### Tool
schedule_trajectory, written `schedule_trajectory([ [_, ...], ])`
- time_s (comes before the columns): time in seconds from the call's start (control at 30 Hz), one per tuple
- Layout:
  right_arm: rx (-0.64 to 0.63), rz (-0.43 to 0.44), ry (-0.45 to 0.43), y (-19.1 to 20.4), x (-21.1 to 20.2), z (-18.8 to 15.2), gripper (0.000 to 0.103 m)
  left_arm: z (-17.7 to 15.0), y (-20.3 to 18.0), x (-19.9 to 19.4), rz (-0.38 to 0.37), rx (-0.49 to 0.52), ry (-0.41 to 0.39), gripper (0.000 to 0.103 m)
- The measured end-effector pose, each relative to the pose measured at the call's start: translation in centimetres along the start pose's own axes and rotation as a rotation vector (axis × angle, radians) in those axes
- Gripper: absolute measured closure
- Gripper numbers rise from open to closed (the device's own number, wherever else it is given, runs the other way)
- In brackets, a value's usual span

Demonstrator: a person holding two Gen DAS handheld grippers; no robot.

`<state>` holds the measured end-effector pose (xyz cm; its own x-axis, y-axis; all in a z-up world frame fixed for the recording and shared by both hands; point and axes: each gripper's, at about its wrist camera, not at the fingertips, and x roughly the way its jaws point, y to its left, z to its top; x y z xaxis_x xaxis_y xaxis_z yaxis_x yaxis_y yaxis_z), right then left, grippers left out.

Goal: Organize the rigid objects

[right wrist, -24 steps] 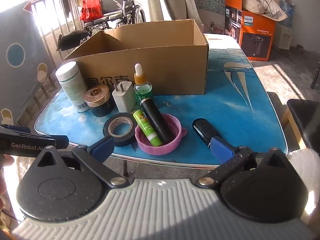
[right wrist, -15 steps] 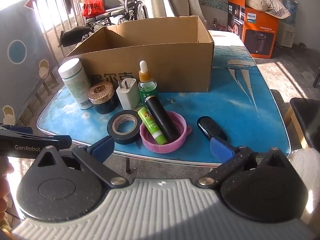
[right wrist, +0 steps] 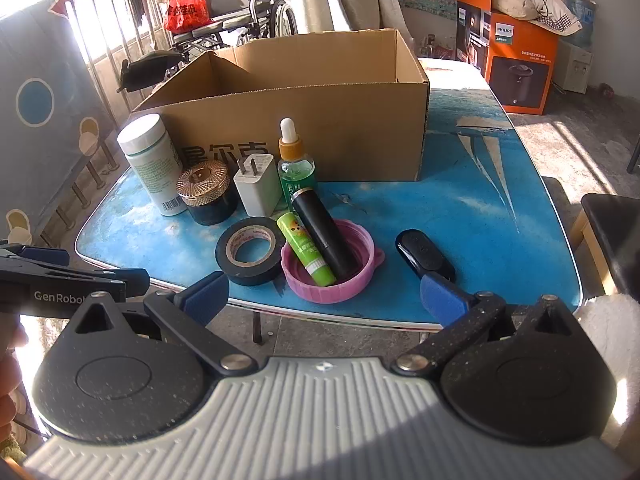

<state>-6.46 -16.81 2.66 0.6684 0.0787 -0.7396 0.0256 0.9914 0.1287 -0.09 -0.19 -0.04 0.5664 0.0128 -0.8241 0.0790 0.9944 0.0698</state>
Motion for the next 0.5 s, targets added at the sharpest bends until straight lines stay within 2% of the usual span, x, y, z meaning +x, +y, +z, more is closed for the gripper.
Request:
schedule_trajectory([
  [0.5, 0.012, 0.001, -0.002, -0.24, -0.24, -0.08, 0.001, -0.03, -0.46, -0.01, 0.002, 0.017, 0.004, 0.0],
])
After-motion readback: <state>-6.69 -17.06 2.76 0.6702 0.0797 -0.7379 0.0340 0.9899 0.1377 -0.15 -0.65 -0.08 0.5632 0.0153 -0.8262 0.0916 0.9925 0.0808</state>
